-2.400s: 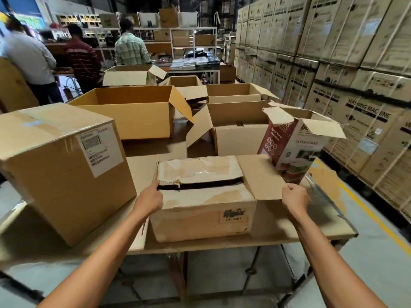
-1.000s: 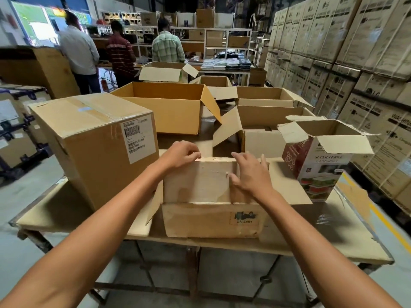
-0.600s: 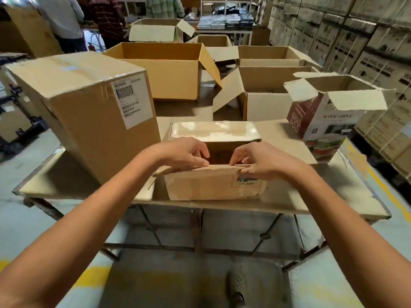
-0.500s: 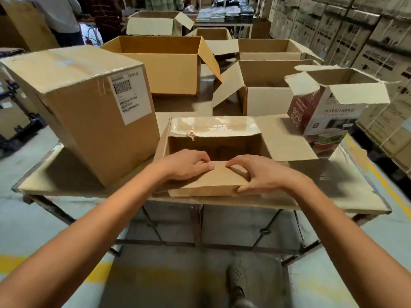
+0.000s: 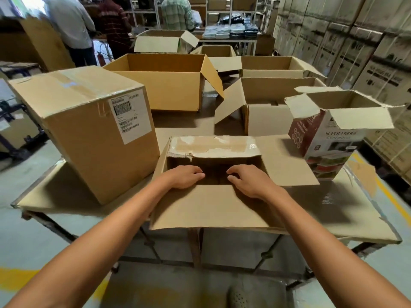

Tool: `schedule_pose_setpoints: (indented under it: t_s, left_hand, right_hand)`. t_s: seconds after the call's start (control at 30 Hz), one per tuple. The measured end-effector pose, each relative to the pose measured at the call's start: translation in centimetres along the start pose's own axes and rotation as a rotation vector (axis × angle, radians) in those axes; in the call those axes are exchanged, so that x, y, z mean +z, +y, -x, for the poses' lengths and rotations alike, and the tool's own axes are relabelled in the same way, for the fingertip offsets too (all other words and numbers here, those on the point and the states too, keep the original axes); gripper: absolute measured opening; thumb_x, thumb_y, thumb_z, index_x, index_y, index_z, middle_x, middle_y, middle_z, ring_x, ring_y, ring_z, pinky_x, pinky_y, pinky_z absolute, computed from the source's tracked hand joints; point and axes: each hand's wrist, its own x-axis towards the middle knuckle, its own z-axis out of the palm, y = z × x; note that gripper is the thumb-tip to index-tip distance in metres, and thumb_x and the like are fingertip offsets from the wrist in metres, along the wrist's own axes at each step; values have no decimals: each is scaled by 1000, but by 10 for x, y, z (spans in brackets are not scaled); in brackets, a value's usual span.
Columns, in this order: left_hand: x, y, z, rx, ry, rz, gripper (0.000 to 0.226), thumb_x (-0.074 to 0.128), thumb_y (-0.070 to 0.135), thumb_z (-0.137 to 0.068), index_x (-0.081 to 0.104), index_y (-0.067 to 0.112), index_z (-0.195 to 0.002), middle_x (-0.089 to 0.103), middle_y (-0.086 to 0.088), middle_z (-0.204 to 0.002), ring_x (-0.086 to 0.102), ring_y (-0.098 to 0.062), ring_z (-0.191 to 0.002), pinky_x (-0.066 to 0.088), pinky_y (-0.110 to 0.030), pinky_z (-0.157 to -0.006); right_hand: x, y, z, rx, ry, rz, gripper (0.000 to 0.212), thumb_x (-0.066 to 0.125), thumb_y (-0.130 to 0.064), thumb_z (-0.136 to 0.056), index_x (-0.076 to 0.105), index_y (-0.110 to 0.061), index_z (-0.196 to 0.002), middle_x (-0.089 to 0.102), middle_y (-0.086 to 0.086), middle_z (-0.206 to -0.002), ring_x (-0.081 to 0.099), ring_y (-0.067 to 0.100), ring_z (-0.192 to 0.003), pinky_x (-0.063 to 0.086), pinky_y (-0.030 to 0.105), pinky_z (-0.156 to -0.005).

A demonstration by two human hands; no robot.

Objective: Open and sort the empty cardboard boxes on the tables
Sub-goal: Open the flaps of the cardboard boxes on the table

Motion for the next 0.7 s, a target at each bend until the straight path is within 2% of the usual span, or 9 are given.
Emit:
schedule_pose_setpoints:
  t_s: [0.07, 0.13, 0.27, 0.33, 0.43, 0.5, 0.6, 0.7]
  left_hand:
    - [-7, -8, -13, -31, 25, -73, 52, 41, 40, -105, 38, 18, -152, 40, -6, -155, 33, -29, -144, 27, -42, -118]
    - [-16, -11, -20, -1, 158, -98, 54, 47, 41, -102, 38, 19, -150, 44, -7, -152, 37, -28, -141, 33, -44, -115]
    - [-44, -6, -30, 50, 560, -132, 51, 50, 43, -99, 45, 21, -145, 51, -4, -144, 41, -25, -135, 41, -45, -108]
    - [-54, -6, -44, 45, 678, -137, 50, 52, 42, -98, 48, 21, -143, 51, -6, -143, 39, -26, -137, 40, -44, -109]
    - [-64, -16, -74, -22, 645, -187, 53, 53, 44, -97, 46, 22, -144, 37, -9, -155, 22, -30, -148, 27, -51, -118]
    - [-63, -30, -91, -77, 571, -179, 53, 54, 45, -96, 46, 23, -144, 31, -8, -157, 17, -33, -149, 24, -58, -118]
    - [-49, -51, -107, -157, 450, -39, 56, 58, 41, -95, 41, 23, -146, 36, -9, -153, 37, -35, -138, 39, -56, -110]
    - [-41, -60, -119, -197, 435, -2, 57, 59, 33, -94, 40, 20, -146, 44, -10, -145, 49, -33, -127, 49, -47, -102]
  right_hand:
    - [1, 2, -13, 26, -54, 37, 47, 50, -36, -103, 44, -26, -148, 38, 4, -158, 42, 22, -141, 38, 42, -114]
    - [-1, 3, -19, 32, -56, 37, 55, 53, -38, -101, 36, -28, -153, 23, 5, -164, 34, 26, -146, 35, 43, -116]
    - [-17, 10, -36, 6, 147, 44, 60, 57, -44, -97, 37, -30, -152, 22, 6, -164, 28, 27, -147, 34, 45, -115]
    - [-27, 17, -52, 10, 273, 51, 57, 59, -44, -96, 43, -28, -148, 26, 6, -162, 29, 27, -146, 33, 45, -115]
    - [-37, 34, -80, 66, 352, 93, 57, 60, -42, -95, 43, -27, -148, 29, 8, -161, 27, 28, -147, 33, 49, -115]
    - [-37, 48, -97, 136, 300, 103, 61, 60, -42, -94, 39, -26, -149, 28, 8, -160, 26, 30, -147, 33, 52, -113]
    - [-21, 67, -108, 206, 172, 58, 62, 60, -36, -95, 36, -22, -150, 30, 9, -158, 35, 33, -140, 38, 51, -111]
    - [-3, 83, -111, 234, 165, -24, 64, 60, -17, -93, 35, -16, -152, 25, 8, -160, 44, 33, -135, 43, 44, -108]
